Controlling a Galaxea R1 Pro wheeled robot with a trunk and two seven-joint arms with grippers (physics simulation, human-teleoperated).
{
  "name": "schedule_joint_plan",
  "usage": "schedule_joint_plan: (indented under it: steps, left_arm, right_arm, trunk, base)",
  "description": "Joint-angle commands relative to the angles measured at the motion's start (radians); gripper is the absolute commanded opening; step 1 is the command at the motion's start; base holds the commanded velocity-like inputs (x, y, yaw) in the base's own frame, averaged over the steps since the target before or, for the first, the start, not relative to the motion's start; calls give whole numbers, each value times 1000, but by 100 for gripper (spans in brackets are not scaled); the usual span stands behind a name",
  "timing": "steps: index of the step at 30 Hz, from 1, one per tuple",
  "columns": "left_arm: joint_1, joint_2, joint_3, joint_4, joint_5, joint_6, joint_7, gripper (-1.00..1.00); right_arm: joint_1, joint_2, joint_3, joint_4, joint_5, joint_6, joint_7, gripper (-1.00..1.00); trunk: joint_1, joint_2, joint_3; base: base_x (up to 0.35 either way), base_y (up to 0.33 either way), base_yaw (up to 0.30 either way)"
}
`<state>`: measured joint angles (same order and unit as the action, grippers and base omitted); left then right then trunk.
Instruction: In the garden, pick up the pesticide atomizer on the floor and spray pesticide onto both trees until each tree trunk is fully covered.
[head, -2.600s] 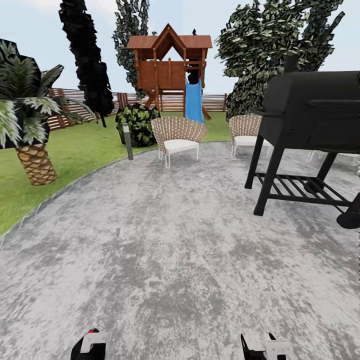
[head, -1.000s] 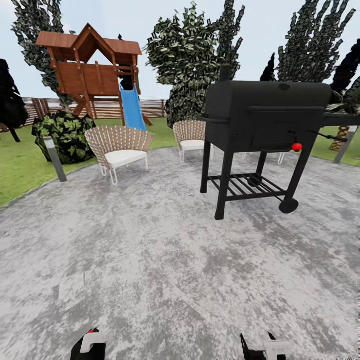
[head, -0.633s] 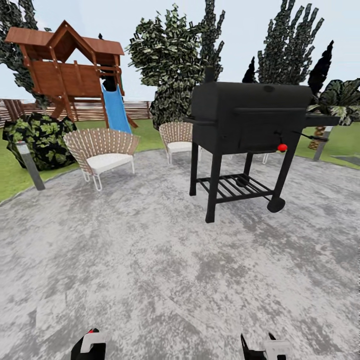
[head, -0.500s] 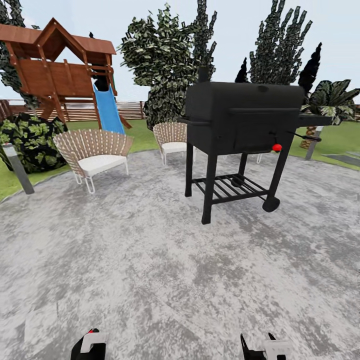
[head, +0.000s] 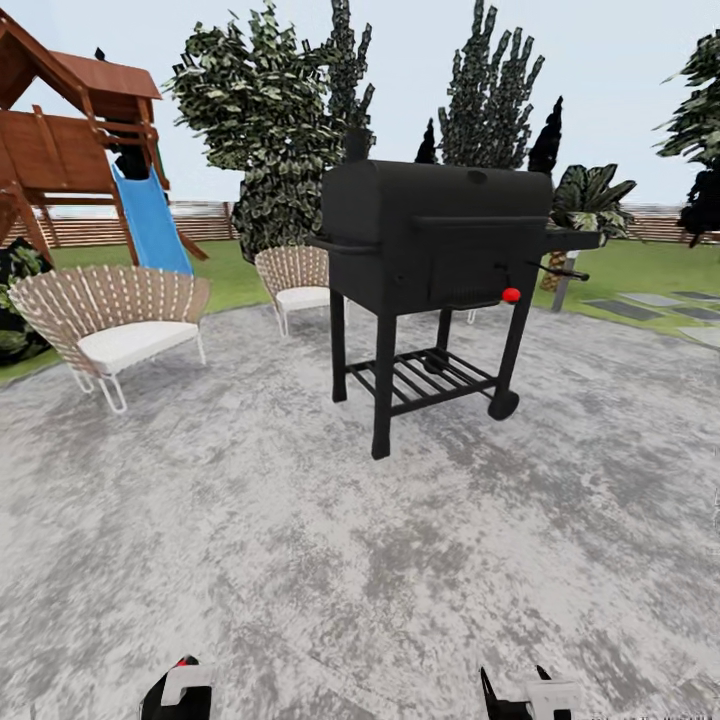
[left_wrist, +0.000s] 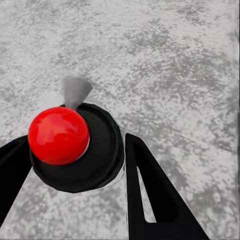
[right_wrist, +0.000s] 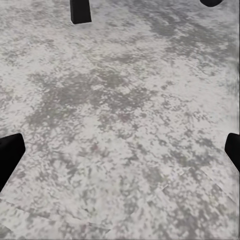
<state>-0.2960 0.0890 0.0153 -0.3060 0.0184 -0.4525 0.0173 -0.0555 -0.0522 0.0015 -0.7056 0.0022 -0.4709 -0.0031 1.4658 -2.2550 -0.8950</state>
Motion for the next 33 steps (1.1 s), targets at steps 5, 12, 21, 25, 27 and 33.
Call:
schedule_joint_plan:
  steps: [5, 12, 21, 25, 27, 33]
  left_arm:
    - [0, 0, 1, 0, 0, 1, 0, -100]
    - [0, 0, 1, 1, 0, 2, 0, -100]
    - [0, 0, 1, 1, 0, 1, 0, -100]
    - [0, 0, 1, 1, 0, 2, 1, -100]
    - [0, 0, 1, 0, 0, 2, 0, -100]
    - [0, 0, 2, 0, 0, 2, 0, -100]
  right_arm:
    - [0, 0, 0, 0, 0, 0, 0, 100]
    - [0, 0, 0, 0, 1, 0, 0, 100]
    - [0, 0, 0, 0, 1, 0, 0, 100]
    - [0, 0, 0, 0, 1, 0, 0, 100]
    - [0, 0, 0, 0, 1, 0, 0, 100]
    - [0, 0, 0, 0, 0, 0, 0, 100]
  trunk:
    - [0, 0, 0]
    - [0, 0, 0]
    - [0, 0, 0]
    - [0, 0, 0]
    - [0, 0, 0]
    - [0, 0, -2]
  base:
    - [106, 31, -300]
    - [11, 1, -300]
    - [0, 0, -300]
    - [0, 0, -300]
    - [0, 0, -300]
    - [33, 0, -289]
